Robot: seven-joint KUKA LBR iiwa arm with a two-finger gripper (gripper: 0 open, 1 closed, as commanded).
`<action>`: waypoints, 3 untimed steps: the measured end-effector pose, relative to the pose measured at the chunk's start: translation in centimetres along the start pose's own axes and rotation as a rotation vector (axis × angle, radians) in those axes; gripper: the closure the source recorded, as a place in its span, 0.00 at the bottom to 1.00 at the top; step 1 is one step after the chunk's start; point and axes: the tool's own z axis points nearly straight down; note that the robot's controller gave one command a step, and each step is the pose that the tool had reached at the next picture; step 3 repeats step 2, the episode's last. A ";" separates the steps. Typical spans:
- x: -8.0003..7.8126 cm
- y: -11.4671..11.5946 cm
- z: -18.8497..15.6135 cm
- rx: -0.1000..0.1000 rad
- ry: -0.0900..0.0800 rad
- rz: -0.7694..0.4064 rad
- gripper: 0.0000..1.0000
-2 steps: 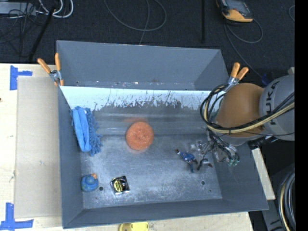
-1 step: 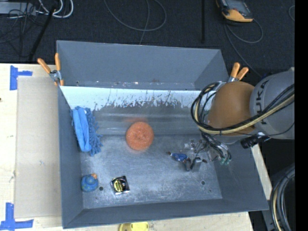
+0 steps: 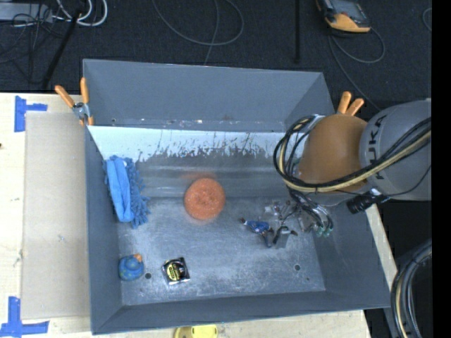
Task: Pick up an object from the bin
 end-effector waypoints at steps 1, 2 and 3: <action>-3.4 0.1 -11.7 -0.001 -0.005 0.035 1.00; -3.4 0.1 -11.7 -0.001 -0.004 0.036 1.00; -3.4 0.1 -11.7 -0.001 -0.004 0.036 1.00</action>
Offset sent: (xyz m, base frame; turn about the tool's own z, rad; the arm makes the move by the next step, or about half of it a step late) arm 0.0000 0.0000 0.0000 0.0000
